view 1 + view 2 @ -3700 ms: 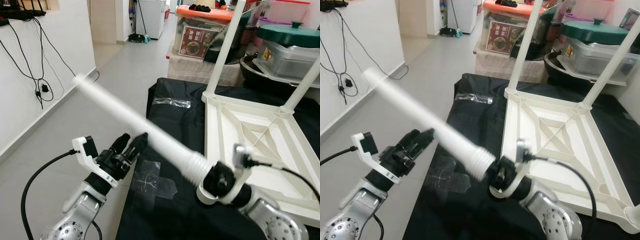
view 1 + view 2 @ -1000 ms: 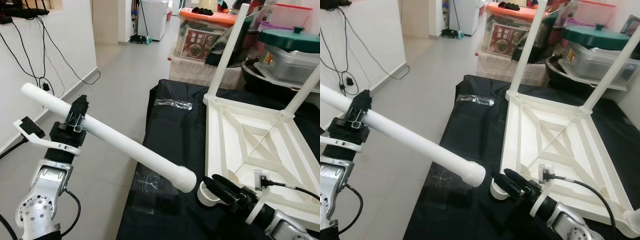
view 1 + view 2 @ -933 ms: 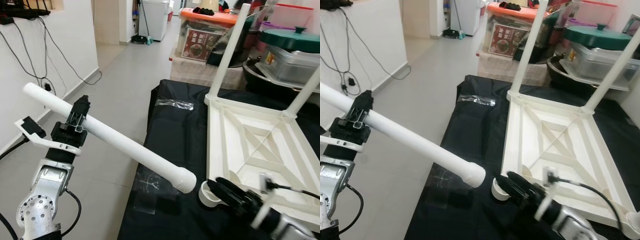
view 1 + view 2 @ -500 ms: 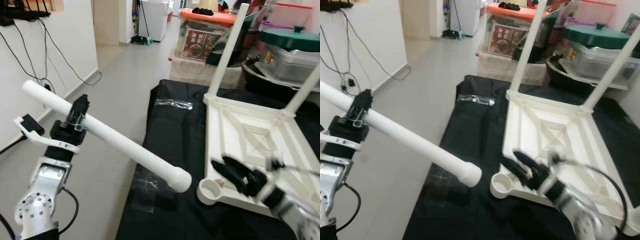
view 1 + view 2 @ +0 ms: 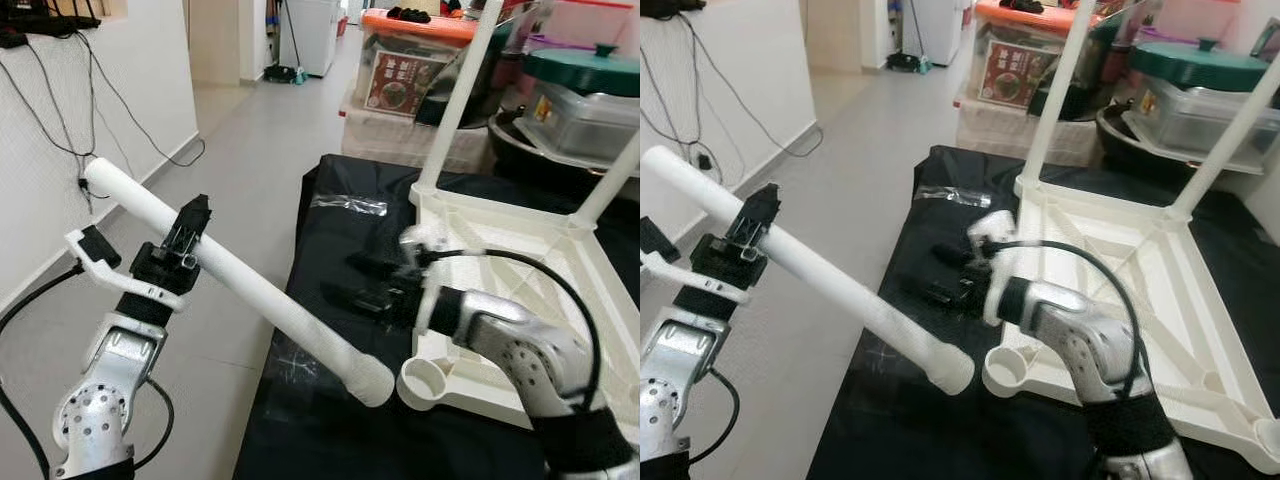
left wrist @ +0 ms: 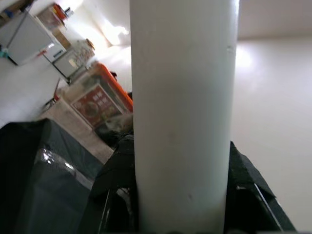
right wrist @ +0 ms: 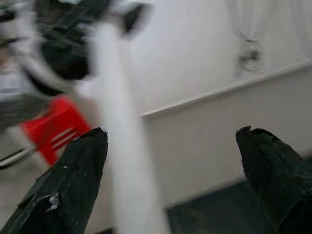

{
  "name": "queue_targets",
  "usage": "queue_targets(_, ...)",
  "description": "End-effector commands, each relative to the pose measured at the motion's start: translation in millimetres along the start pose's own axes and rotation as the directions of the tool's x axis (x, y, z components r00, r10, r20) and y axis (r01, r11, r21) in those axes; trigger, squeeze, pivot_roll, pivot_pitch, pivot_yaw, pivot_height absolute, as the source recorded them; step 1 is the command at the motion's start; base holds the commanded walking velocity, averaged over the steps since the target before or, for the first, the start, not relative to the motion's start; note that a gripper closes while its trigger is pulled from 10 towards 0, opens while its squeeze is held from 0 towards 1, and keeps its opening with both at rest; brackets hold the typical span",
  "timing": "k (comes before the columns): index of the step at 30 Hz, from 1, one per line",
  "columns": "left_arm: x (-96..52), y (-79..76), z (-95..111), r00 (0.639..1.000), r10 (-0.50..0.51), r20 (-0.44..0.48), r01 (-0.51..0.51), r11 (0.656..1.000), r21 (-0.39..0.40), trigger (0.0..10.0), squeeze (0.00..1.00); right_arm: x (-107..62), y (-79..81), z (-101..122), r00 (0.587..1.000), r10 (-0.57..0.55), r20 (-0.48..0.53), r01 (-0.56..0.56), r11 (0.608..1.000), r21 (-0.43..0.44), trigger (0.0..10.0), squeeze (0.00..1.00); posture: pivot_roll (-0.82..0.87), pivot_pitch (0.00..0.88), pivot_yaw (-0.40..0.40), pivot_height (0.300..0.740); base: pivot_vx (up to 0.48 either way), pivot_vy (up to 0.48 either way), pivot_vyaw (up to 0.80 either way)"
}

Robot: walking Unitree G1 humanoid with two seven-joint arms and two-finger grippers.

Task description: Building children table

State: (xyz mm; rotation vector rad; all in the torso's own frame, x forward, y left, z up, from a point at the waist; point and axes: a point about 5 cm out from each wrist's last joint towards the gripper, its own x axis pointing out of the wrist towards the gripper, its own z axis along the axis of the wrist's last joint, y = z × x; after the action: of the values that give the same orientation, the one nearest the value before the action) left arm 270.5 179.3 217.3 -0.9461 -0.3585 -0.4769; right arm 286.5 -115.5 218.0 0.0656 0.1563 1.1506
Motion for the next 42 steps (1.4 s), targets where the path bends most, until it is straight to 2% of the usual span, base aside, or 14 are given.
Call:
queue_targets(1,0.9,-5.2,-2,0.999,-0.032,-0.018,0.032,0.999,0.012,0.0,0.00,1.8,4.9,-3,0.999,0.038,-0.036,-0.038,0.999,0.002,10.0,0.00,0.05,0.000,-0.102,0.740,0.000,0.000,0.00)
queue_targets(7,2.5,-9.3,-13,0.996,-0.060,-0.066,0.062,0.998,0.028,0.0,0.00,2.1,16.4,-4,0.974,0.163,-0.156,-0.167,0.986,-0.009,10.0,0.00,0.04,0.000,-0.099,0.740,0.000,0.000,0.00)
queue_targets(11,4.5,-10.1,-17,0.994,-0.069,-0.079,0.072,0.997,0.031,0.0,0.00,9.3,14.9,-21,0.954,0.108,-0.279,-0.129,0.990,-0.057,10.0,0.00,0.04,0.000,-0.095,0.740,0.000,0.000,0.00)
queue_targets(16,7.4,-12.8,-20,0.991,-0.090,-0.094,0.093,0.995,0.034,0.0,0.00,21.0,11.9,-39,0.931,0.046,-0.362,-0.083,0.993,-0.088,10.0,0.00,0.04,0.000,-0.095,0.740,0.000,0.000,0.00)
queue_targets(27,9.2,-15.7,-23,0.988,-0.104,-0.113,0.109,0.993,0.042,0.0,0.00,36.6,5.7,-40,0.910,0.002,-0.415,-0.057,0.991,-0.119,10.0,0.00,0.05,0.000,-0.101,0.740,0.000,0.000,0.00)
queue_targets(31,8.6,-18.5,-29,0.986,-0.110,-0.128,0.116,0.992,0.042,0.0,0.00,42.1,11.1,-47,0.879,0.031,-0.475,-0.115,0.982,-0.150,9.0,0.00,0.05,0.000,-0.108,0.740,0.000,0.000,0.00)
queue_targets(33,8.5,-18.7,-29,0.985,-0.110,-0.130,0.116,0.992,0.042,0.0,0.00,42.1,12.9,-49,0.872,0.040,-0.487,-0.130,0.980,-0.151,8.9,0.00,0.05,0.000,-0.108,0.740,0.000,0.000,0.00)
queue_targets(34,8.3,-18.6,-30,0.985,-0.109,-0.131,0.115,0.992,0.043,0.0,0.00,42.1,15.3,-51,0.867,0.055,-0.495,-0.144,0.979,-0.145,6.2,0.00,0.05,0.000,-0.109,0.740,0.000,0.000,0.00)
queue_targets(36,8.2,-18.4,-30,0.985,-0.108,-0.132,0.115,0.992,0.043,0.0,0.00,42.4,16.5,-52,0.865,0.063,-0.498,-0.153,0.978,-0.141,6.2,0.00,0.05,0.000,-0.109,0.740,0.000,0.000,0.00)
queue_targets(37,8.3,-18.1,-31,0.985,-0.107,-0.134,0.114,0.992,0.045,0.0,0.00,43.2,16.9,-53,0.865,0.063,-0.497,-0.150,0.979,-0.137,2.8,0.00,0.05,0.000,-0.108,0.740,0.000,0.000,0.00)
queue_targets(39,8.3,-18.1,-31,0.985,-0.107,-0.134,0.114,0.992,0.045,0.0,0.00,43.2,16.9,-53,0.865,0.063,-0.497,-0.150,0.979,-0.137,2.8,0.00,0.05,0.000,-0.108,0.740,0.000,0.000,0.00)
queue_targets(40,8.4,-17.9,-31,0.985,-0.106,-0.135,0.113,0.992,0.046,0.0,0.00,43.8,17.0,-53,0.866,0.062,-0.496,-0.147,0.980,-0.135,1.7,0.00,0.05,0.000,-0.108,0.740,0.000,0.000,0.00)
queue_targets(41,8.8,-17.6,-32,0.985,-0.105,-0.135,0.113,0.993,0.047,0.0,0.00,46.4,15.7,-52,0.878,0.044,-0.477,-0.118,0.985,-0.126,0.0,0.00,0.04,0.000,-0.108,0.740,0.000,0.000,0.00)
queue_targets(42,9.1,-17.5,-32,0.985,-0.105,-0.134,0.112,0.993,0.048,0.0,0.00,48.2,14.8,-51,0.886,0.032,-0.463,-0.098,0.988,-0.118,0.0,0.00,0.04,0.000,-0.108,0.740,0.000,0.000,0.00)
